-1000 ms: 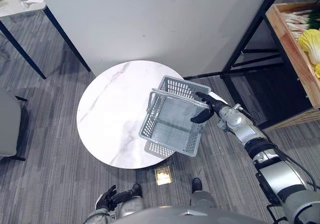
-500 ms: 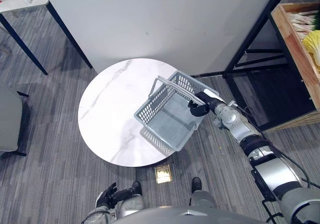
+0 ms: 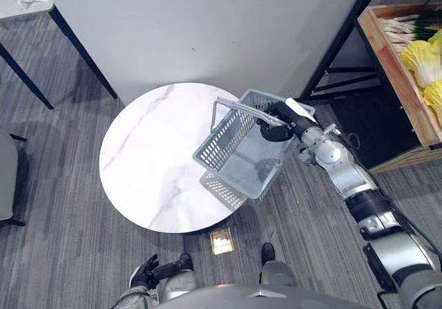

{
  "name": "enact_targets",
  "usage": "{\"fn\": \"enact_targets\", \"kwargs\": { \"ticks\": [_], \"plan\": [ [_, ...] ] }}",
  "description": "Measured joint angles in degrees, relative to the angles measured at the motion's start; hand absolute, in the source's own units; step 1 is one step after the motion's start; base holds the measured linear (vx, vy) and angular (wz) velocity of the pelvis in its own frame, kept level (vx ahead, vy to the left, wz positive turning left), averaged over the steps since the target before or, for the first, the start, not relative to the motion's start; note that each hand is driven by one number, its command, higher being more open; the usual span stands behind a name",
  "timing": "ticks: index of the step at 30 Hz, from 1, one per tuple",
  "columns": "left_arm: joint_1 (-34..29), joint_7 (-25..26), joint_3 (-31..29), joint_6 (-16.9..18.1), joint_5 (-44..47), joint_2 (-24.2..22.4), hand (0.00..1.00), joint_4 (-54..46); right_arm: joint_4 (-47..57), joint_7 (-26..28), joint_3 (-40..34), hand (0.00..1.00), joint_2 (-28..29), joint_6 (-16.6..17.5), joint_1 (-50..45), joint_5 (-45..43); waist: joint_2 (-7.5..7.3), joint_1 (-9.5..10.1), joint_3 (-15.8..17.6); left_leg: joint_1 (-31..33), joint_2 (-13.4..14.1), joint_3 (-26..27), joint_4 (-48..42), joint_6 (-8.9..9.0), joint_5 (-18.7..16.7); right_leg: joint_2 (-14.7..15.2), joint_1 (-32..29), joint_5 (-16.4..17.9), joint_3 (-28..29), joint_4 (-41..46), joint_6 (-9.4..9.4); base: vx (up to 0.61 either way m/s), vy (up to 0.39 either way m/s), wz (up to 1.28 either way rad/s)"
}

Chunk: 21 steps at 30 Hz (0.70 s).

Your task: Pick vegetable in the basket

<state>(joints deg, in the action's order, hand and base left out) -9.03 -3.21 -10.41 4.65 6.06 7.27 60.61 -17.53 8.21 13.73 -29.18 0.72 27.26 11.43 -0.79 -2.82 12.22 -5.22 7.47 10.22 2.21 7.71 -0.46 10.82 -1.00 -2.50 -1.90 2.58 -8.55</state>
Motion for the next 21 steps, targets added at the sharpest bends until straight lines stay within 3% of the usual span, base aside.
{"fn": "enact_targets", "kwargs": {
  "ticks": [7,21],
  "plan": [
    [-0.47,0.20,-1.79,-1.08,-2.25,0.41,1.00,0.49,16.70,-1.72,-9.35,0.00,0.05,0.63,-11.07,-6.31,-1.54,-0.89,-2.24,-0.49,0.69,2.24,0.01,0.51,-0.04,-0.95,-0.50,-0.13,2.29,-1.23,-0.22,-0.04,-0.018,-0.18],
    [-0.63,1.36,-1.70,-1.22,-3.90,0.34,1.00,3.01,22.38,-3.26,-17.12,0.00,3.91,1.08,-31.73,-7.19,-0.71,-2.31,-4.97,-1.50,1.40,3.37,-0.12,1.39,-0.44,-1.74,0.01,-0.09,3.31,-1.73,-0.21,-0.01,-0.003,-0.04]
  ]
}}
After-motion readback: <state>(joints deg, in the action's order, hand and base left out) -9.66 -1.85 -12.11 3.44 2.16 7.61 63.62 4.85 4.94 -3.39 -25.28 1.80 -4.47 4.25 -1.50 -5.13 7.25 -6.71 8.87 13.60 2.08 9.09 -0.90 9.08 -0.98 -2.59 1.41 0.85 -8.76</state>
